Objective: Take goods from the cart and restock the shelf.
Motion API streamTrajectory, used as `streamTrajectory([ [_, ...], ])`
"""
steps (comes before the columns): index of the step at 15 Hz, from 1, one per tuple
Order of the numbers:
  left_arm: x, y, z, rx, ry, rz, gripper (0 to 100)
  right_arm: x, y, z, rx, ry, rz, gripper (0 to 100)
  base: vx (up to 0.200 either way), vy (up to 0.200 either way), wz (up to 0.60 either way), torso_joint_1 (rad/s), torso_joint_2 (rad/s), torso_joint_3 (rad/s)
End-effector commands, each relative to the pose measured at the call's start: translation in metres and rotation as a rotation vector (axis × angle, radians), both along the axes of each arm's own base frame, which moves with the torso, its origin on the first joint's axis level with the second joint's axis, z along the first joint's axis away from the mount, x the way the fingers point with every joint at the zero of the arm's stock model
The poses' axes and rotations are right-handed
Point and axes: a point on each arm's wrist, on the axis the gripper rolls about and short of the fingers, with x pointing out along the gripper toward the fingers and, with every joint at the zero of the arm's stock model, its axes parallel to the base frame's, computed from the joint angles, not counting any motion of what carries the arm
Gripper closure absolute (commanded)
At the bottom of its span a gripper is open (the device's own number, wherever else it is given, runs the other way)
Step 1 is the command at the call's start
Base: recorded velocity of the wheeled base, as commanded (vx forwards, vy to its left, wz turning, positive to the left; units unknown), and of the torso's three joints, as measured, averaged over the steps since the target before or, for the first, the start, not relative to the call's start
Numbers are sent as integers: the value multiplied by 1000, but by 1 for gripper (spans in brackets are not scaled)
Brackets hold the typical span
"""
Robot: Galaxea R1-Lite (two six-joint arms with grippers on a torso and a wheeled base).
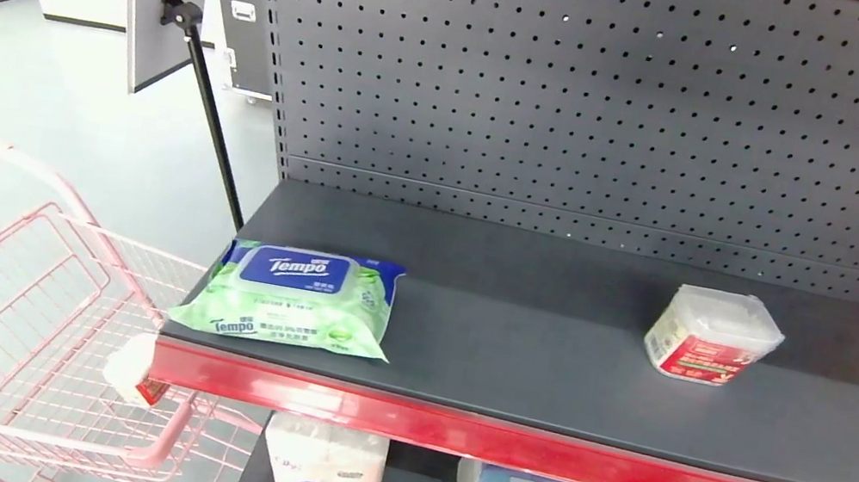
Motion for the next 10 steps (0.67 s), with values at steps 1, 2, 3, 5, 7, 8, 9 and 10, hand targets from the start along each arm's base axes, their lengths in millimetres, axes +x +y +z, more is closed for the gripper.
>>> streamTrajectory([
  [1, 0, 0, 0, -1, 2, 0, 0, 0, 0, 0, 0, 1, 3, 0, 0, 200, 0, -2, 2, 2],
  [2, 0, 0, 0, -1, 2, 0, 0, 0, 0, 0, 0, 1, 1, 0, 0, 200, 0, 2, 2, -2],
  [3, 0, 0, 0, -1, 2, 0, 0, 0, 0, 0, 0, 1, 3, 0, 0, 200, 0, 2, 7, 2],
  [5, 0, 0, 0, -1, 2, 0, 0, 0, 0, 0, 0, 1, 3, 0, 0, 200, 0, 5, 2, 0],
  [7, 0, 0, 0, -1, 2, 0, 0, 0, 0, 0, 0, 1, 3, 0, 0, 200, 0, 2, -2, 0],
  [8, 0, 0, 0, -1, 2, 0, 0, 0, 0, 0, 1, 1, 3, 0, 0, 200, 0, -2, 7, 2],
  [9, 0, 0, 0, -1, 2, 0, 0, 0, 0, 0, 1, 1, 3, 0, 0, 200, 0, 2, -2, -2],
  [10, 0, 0, 0, -1, 2, 0, 0, 0, 0, 0, 1, 1, 3, 0, 0, 0, 0, 0, 0, 0],
])
